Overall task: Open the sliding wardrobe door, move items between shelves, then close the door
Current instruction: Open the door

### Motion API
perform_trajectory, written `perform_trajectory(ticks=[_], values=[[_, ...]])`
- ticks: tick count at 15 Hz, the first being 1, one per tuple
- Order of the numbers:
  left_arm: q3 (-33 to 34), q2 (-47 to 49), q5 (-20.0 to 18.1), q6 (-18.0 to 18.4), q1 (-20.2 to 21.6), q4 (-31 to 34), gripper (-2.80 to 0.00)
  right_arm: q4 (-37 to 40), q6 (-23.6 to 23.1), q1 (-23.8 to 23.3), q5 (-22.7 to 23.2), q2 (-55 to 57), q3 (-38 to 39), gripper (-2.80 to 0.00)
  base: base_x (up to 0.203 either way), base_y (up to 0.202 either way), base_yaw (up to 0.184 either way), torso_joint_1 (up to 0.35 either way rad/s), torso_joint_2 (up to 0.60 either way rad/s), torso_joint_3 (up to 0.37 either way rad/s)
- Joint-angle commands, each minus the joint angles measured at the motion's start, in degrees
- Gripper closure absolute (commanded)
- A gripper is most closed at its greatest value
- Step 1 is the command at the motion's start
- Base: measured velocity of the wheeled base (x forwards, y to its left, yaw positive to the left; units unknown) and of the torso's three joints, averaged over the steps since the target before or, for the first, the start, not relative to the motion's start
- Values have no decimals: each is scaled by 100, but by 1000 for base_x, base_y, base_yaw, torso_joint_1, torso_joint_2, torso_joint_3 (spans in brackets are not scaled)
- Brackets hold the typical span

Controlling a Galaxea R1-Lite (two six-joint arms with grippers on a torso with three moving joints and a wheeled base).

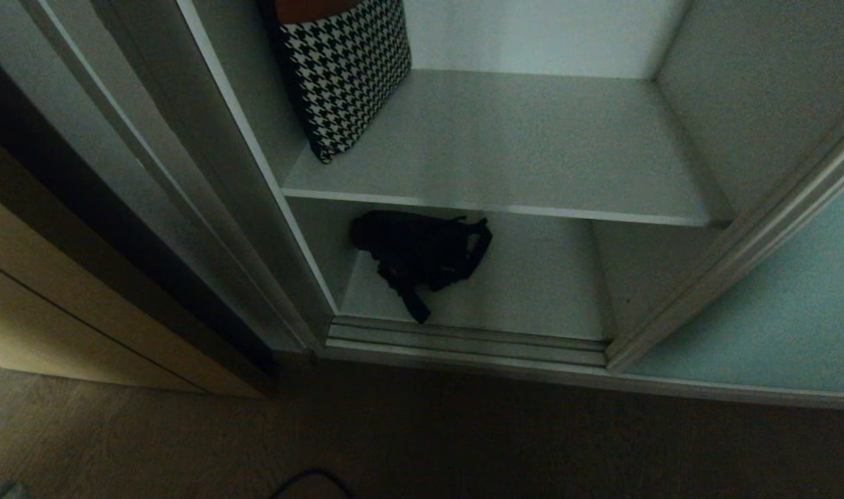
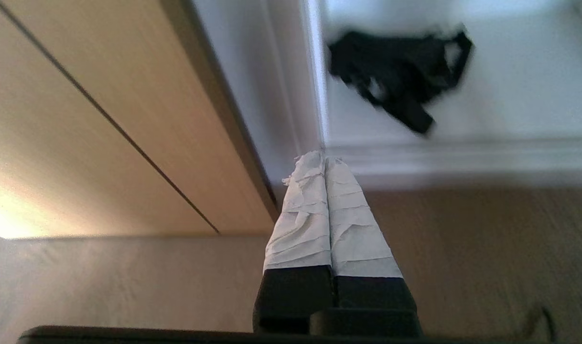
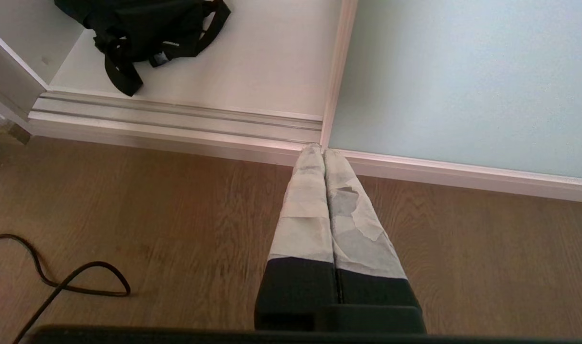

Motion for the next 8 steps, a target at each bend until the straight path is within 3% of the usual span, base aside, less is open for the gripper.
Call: perform_trajectory(ticks=[1, 3, 5, 8], values=[[2, -217, -382, -54, 357, 389, 0, -4, 1, 0, 1, -1, 0, 0, 0, 0, 0, 0, 0, 0], [-4, -874, -382, -369, 285, 978, 0, -4, 1, 0, 1, -1, 0, 0, 0, 0, 0, 0, 0, 0], [-66, -1537, -367, -449, 235, 1616, 0, -4, 2, -5, 1, 6, 0, 0, 0, 0, 0, 0, 0, 0], [0, -1513, -44, -661, 192, 1999, 0, -4, 1, -5, 1, -1, 0, 0, 0, 0, 0, 0, 0, 0]])
